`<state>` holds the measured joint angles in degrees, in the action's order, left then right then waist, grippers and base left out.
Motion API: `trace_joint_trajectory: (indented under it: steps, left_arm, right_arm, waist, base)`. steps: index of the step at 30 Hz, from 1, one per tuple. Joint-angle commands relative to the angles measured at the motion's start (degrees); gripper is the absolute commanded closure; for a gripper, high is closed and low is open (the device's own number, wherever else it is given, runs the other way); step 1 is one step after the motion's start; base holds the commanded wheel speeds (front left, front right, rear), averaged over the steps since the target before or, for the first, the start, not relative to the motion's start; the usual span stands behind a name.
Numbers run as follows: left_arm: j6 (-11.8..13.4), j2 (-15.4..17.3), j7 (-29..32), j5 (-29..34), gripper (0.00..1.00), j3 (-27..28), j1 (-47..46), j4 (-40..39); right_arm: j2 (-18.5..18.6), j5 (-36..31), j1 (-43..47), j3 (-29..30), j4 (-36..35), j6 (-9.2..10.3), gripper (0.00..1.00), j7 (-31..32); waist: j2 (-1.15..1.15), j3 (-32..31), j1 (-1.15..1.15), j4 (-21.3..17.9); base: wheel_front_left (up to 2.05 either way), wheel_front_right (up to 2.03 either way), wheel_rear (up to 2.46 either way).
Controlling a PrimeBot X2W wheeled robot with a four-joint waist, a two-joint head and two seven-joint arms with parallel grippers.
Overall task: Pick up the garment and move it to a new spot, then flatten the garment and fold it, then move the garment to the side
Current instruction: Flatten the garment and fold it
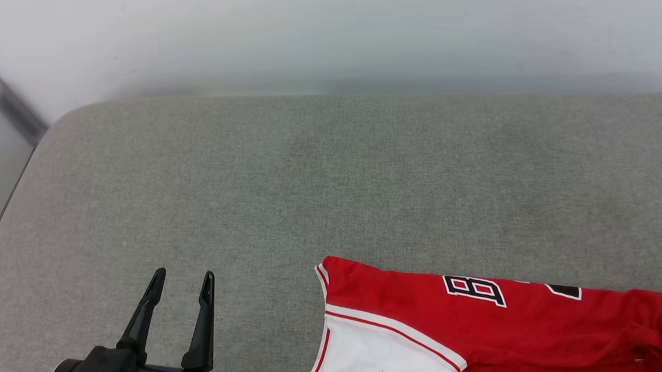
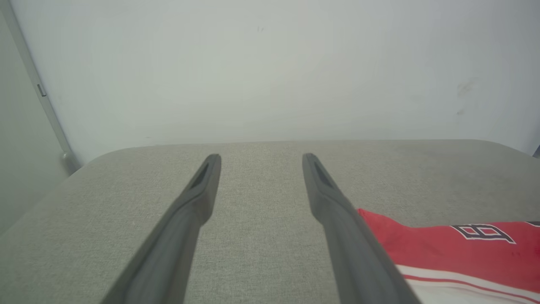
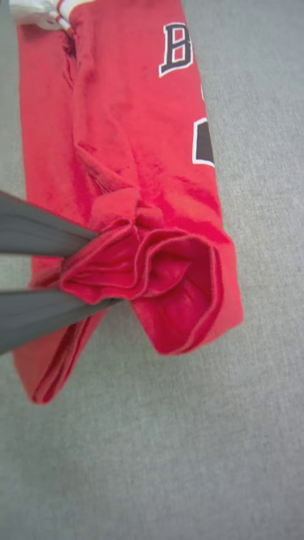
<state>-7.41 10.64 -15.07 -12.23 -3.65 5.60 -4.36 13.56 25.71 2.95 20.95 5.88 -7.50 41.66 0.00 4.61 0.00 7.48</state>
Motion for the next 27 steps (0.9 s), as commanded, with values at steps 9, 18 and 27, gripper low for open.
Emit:
trace_joint_trajectory:
  steps: [9,18,27]
  left_arm:
    - [-0.1,-0.1,-0.1,-0.3,0.00,-0.8,1.3,0.3]
    - [-0.1,-0.4,-0.1,-0.5,0.00,-1.4,0.9,0.7]
    - [-0.1,0.1,-0.1,-0.9,0.00,-1.7,0.2,1.0]
  right_arm:
    - [-6.2,6.4,4.8,-6.4,-15.4,0.02,1.00,9.8]
    - [-10.6,10.9,4.7,-11.7,-20.7,0.02,1.00,15.4]
    - [-10.8,21.2,1.7,-20.6,-15.7,0.02,1.00,10.3]
  waist:
    - [0.00,-2.4,0.00,0.5]
    - [0.00,-2.6,0.00,2.6]
    - [0.00,-1.8,0.00,4.7]
  base:
    - [0.00,0.00,0.00]
    - [0.00,0.00,0.00]
    - [0.00,0.00,0.00]
